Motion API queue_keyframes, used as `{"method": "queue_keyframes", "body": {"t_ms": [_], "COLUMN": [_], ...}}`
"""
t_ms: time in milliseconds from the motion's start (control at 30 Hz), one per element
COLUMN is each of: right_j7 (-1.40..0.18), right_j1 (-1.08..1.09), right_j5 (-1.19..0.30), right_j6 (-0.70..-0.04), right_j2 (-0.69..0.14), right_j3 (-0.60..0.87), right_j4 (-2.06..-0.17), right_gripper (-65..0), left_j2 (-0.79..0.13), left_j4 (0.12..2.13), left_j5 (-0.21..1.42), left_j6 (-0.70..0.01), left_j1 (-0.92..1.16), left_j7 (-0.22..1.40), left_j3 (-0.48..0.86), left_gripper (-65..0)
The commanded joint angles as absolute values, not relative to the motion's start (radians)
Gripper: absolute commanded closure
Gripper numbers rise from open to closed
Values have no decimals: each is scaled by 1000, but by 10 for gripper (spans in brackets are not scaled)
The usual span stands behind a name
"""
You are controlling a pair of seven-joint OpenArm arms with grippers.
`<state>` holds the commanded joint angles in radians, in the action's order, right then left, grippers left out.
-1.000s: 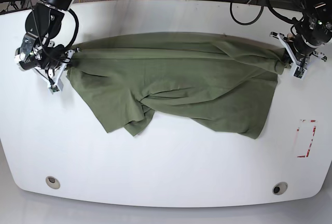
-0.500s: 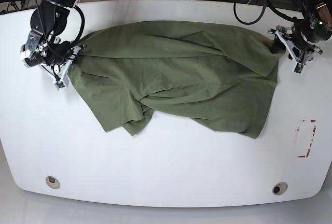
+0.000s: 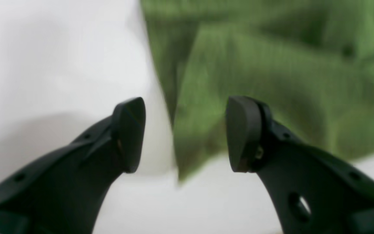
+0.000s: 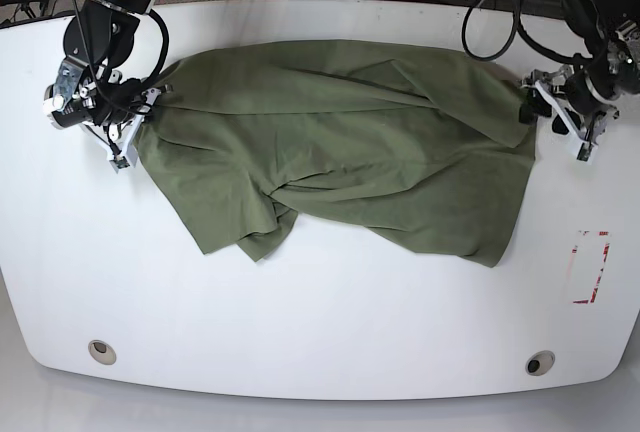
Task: Fold the T-shirt properly
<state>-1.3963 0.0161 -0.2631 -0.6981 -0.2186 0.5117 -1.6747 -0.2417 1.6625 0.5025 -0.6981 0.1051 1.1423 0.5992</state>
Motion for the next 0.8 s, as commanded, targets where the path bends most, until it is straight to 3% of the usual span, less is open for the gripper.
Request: {"method": "queue_keyframes", "body": {"t_ms": [267,500,567,667,700,800], "right_j7": [-1396,-1396,-1396,-1396,-1396,-1396], "right_j1": [16,16,16,10,10,15], "right_j5": [-263,-268,-285,-335,-364,-415], "right_j6": [-698,-698,-698,-698,-698,-698], "right_j2": [-219,-217,-214,-214,-213,-213], "right_j3": [512,519,519,519,521,521], "right_j4": [-1675,-1678,-1699,-1761,-1787,-1807], "right_gripper": [0,-19,-84,-252,-346,-476], "left_j2": [-242,-242,-242,-242,-243,-262], "left_j4": [1508,1497,1498,1498,1498,1497], "left_j5": [466,469,466,466,466,466], "left_j6": [-698,-698,-698,-698,-698,-698], "left_j1": [-19,-71,-87,-97,-99,-99], "left_j7": [1139,1142,1142,1142,1142,1141], "left_j3": [573,549,549,550,552,550], "left_gripper": [-368,-368,-368,-368,-368,-368]}}
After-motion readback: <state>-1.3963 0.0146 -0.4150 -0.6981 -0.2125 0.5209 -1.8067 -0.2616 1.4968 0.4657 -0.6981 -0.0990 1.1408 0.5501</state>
